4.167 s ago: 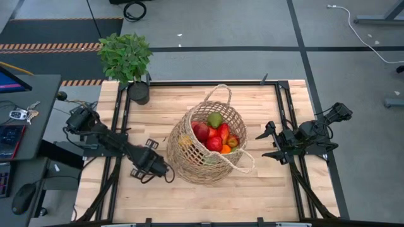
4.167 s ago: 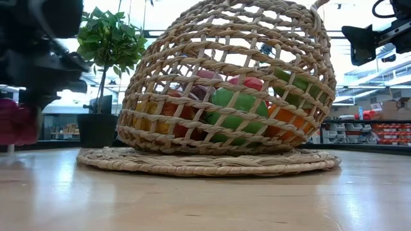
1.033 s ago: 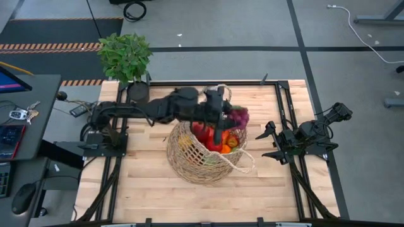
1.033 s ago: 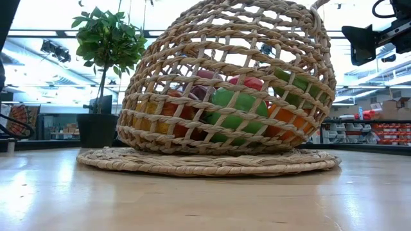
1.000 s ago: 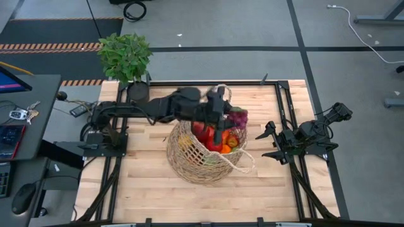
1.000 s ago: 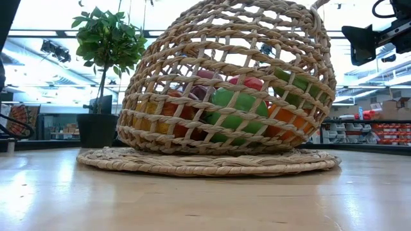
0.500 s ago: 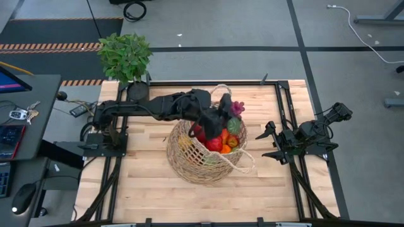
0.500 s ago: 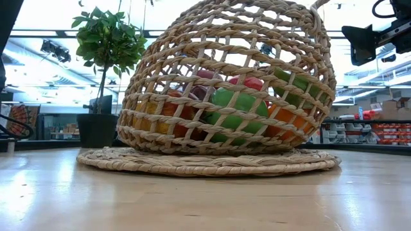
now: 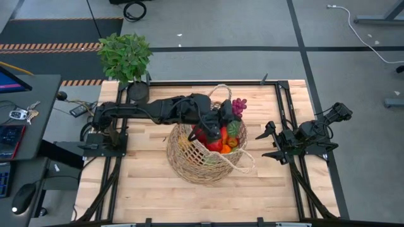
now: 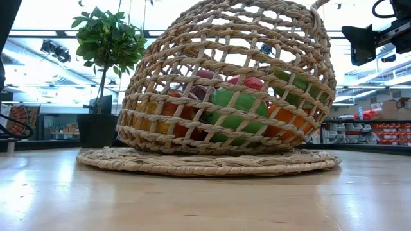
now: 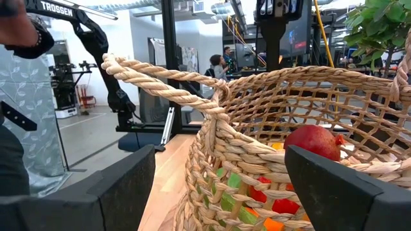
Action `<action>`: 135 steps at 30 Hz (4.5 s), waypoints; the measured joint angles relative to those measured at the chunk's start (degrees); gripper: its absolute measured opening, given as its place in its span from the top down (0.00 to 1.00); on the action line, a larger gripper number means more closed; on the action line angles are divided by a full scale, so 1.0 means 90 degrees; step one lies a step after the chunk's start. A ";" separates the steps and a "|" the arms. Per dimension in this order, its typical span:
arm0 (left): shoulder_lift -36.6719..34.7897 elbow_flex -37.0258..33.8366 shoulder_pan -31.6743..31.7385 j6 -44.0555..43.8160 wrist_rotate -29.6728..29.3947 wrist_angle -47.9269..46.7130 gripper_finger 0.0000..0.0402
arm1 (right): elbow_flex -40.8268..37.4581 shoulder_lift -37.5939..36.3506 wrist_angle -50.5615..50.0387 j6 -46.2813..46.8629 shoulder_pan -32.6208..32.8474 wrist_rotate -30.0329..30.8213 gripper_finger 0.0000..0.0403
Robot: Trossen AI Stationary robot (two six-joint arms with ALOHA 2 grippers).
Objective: Build produce basket
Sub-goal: Put the violet grape into the brown basket, then return to Home Position
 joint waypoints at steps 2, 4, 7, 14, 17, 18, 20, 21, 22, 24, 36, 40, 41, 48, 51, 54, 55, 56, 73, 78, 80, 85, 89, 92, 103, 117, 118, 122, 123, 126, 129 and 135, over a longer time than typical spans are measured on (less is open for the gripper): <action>0.0000 0.0000 0.0014 -0.0554 0.0003 -0.0007 0.68 | 0.0000 0.0001 0.0000 0.0000 0.0000 0.0001 0.13; 0.0000 0.0000 0.0033 -0.1774 0.0002 -0.0065 0.68 | 0.0000 -0.0001 0.0000 0.0000 0.0001 0.0000 0.13; 0.0011 0.0000 0.0085 -0.4497 0.0018 -0.0195 0.68 | 0.0000 0.0000 0.0000 0.0000 0.0001 -0.0001 0.13; 0.0447 0.0000 0.0384 -0.8707 0.0127 -0.1552 0.68 | 0.0001 -0.0001 -0.0004 0.0000 0.0001 -0.0001 0.13; 0.0711 -0.0002 0.0478 -0.9327 0.0135 -0.2332 0.68 | 0.0002 0.0001 0.0046 0.0000 0.0000 0.0001 0.13; 0.0764 -0.0002 0.0504 -0.9475 0.0138 -0.2595 0.68 | 0.0000 0.0001 0.0035 0.0000 0.0001 -0.0001 0.13; 0.0887 -0.0002 0.0533 -0.9627 0.0142 -0.3040 0.68 | 0.0002 0.0001 0.0054 0.0000 0.0000 -0.0001 0.13; 0.0922 -0.0003 0.0544 -0.9639 0.0144 -0.3236 0.68 | 0.0000 0.0001 0.0049 0.0000 0.0002 -0.0001 0.13; 0.0949 -0.0007 0.0544 -0.9644 0.0143 -0.3410 0.68 | 0.0000 0.0001 0.0042 0.0000 0.0002 -0.0001 0.13; 0.0979 -0.0002 0.0544 -0.9646 0.0143 -0.3499 0.67 | 0.0000 0.0001 0.0051 0.0000 0.0000 0.0000 0.13; 0.1010 0.0733 0.0526 -1.0537 0.0466 -0.3589 0.20 | 0.0001 0.0001 0.0049 0.0000 0.0001 0.0001 0.13; 0.1001 0.1626 0.0642 -1.0593 0.0435 -0.3667 0.13 | 0.0000 0.0003 0.0049 0.0000 0.0000 0.0001 0.13; 0.0990 0.1779 0.0669 -1.0521 0.0417 -0.3697 0.13 | 0.0002 0.0003 0.0051 0.0000 0.0002 -0.0001 0.13; 0.0468 0.1635 0.0640 -0.9823 -0.0332 -0.4084 0.21 | 0.0002 0.0003 0.0050 0.0000 0.0001 -0.0001 0.13; 0.0092 0.1046 0.0631 -0.9763 -0.0371 -0.3750 0.26 | 0.0000 0.0001 0.0061 0.0000 0.0002 0.0001 0.13; -0.0416 0.0194 0.0595 -0.9832 -0.0376 -0.3147 0.32 | 0.0000 0.0001 0.0103 0.0000 0.0000 0.0001 0.13; -0.0609 -0.0124 0.0574 -0.9870 -0.0380 -0.2882 0.33 | 0.0000 0.0001 0.0106 0.0000 0.0001 0.0001 0.13; -0.0862 -0.0456 0.0558 -0.9959 -0.0381 -0.2527 0.35 | 0.0000 0.0001 0.0109 -0.0002 0.0000 -0.0001 0.13; -0.4670 -0.5743 0.0086 -1.2214 -0.0490 0.1524 0.56 | 0.0002 0.0013 -0.0516 -0.0014 -0.0500 -0.0045 0.13; -0.5606 -0.7195 0.0021 -1.2844 -0.0591 0.2898 0.59 | 0.0002 0.0039 -0.0526 -0.0017 -0.0811 -0.0048 0.13; -0.5904 -0.7691 0.0002 -1.3018 -0.0617 0.3518 0.60 | 0.0002 0.0050 -0.0546 -0.0015 -0.0964 -0.0045 0.13; -0.6555 -0.8920 -0.0072 -1.3346 -0.0702 0.5047 0.63 | 0.0002 0.0089 -0.0540 -0.0015 -0.1399 -0.0069 0.13; -0.6996 -0.9936 -0.0119 -1.3607 -0.0687 0.6561 0.66 | 0.0002 0.0128 -0.0564 -0.0014 -0.1722 -0.0074 0.13; -0.7335 -1.0630 -0.0110 -1.3997 -0.0713 0.7394 0.68 | 0.0002 0.0127 -0.0548 -0.0014 -0.1833 -0.0066 0.13; -0.8786 -1.1555 -0.0083 -1.3870 -0.0928 0.7102 0.73 | 0.0002 0.0125 -0.0420 -0.0014 -0.1848 -0.0062 0.13; -1.0518 -1.1553 -0.0083 -1.3277 -0.0275 0.3369 0.80 | 0.0002 0.0125 -0.0425 -0.0012 -0.1848 -0.0053 0.13; -1.0518 -1.1553 -0.0083 -1.3277 -0.0274 0.3326 0.80 | 0.0002 0.0125 -0.0425 -0.0012 -0.1848 -0.0041 0.13; -1.0525 -1.1553 -0.0083 -1.2179 -0.0272 0.3083 0.79 | 0.0002 0.0125 -0.0425 -0.0012 -0.1848 -0.0033 0.13; -1.0521 -1.1550 -0.0083 -1.2069 -0.0255 0.3109 0.79 | 0.0002 0.0125 -0.0425 -0.0012 -0.1848 -0.0034 0.13; -1.0528 -1.1550 -0.0083 -1.1713 -0.0204 0.2949 0.78 | 0.0002 0.0125 -0.0425 -0.0012 -0.1848 -0.0035 0.13; -1.0522 -1.1550 -0.0083 -1.1145 -0.0201 0.2486 0.78 | 0.0002 0.0125 -0.0421 -0.0012 -0.1848 -0.0035 0.13; -1.0529 -1.1550 -0.0083 -1.0299 -0.0204 0.1646 0.79 | 0.0002 0.0125 -0.0415 -0.0012 -0.1848 -0.0038 0.13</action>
